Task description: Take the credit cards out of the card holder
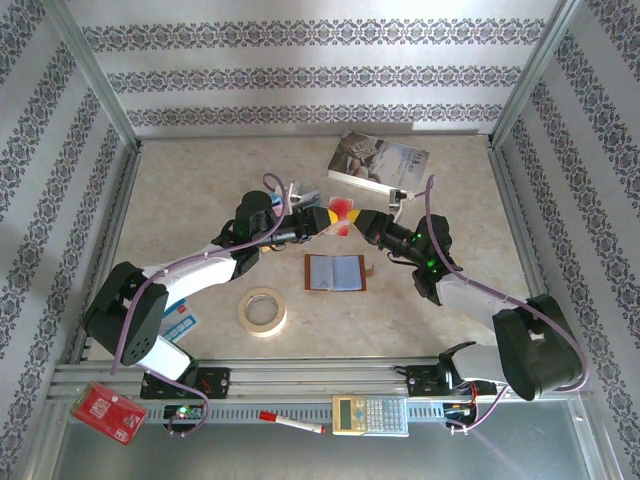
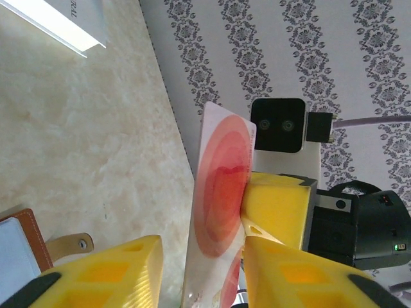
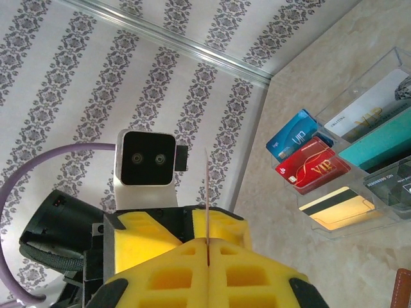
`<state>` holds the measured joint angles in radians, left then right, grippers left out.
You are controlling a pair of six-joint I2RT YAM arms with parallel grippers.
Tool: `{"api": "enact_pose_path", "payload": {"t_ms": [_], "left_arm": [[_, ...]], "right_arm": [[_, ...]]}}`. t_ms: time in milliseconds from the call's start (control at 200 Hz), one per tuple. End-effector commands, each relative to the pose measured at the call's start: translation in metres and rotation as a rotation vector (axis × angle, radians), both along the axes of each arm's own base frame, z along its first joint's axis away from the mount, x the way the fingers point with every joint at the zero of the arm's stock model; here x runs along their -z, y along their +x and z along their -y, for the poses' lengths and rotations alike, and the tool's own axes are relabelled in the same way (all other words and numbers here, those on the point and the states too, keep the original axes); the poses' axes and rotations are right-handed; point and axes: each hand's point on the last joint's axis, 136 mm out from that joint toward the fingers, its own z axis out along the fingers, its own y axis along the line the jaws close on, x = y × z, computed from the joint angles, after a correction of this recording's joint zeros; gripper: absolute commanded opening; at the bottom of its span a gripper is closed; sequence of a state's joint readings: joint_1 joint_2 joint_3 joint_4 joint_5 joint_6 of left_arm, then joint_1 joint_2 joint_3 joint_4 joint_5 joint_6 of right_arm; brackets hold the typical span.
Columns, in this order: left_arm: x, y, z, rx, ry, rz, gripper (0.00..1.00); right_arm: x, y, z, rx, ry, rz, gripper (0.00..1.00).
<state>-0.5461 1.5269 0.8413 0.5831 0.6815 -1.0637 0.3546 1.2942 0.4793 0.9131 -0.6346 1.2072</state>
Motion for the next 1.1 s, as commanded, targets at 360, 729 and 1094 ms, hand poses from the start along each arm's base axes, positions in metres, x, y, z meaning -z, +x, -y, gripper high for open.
{"api": "enact_pose_path", "payload": {"t_ms": [360, 729, 1094], "left_arm": [[-0.020, 0.003, -0.010, 0.001, -0.052, 0.065, 0.00], [0.026, 0.005, -0.043, -0.036, 0.381, 0.097, 0.00], [0.041, 0.031, -0.116, -0.079, 0.908, 0.263, 0.00]], "right_arm": [[0.006, 0.005, 0.002, -0.011, 0.002, -0.014, 0.00], [0.052, 0.009, 0.023, 0.076, -0.178, -0.182, 0.64], [0.085, 0.014, 0.066, 0.221, -0.399, -0.242, 0.86]]}}
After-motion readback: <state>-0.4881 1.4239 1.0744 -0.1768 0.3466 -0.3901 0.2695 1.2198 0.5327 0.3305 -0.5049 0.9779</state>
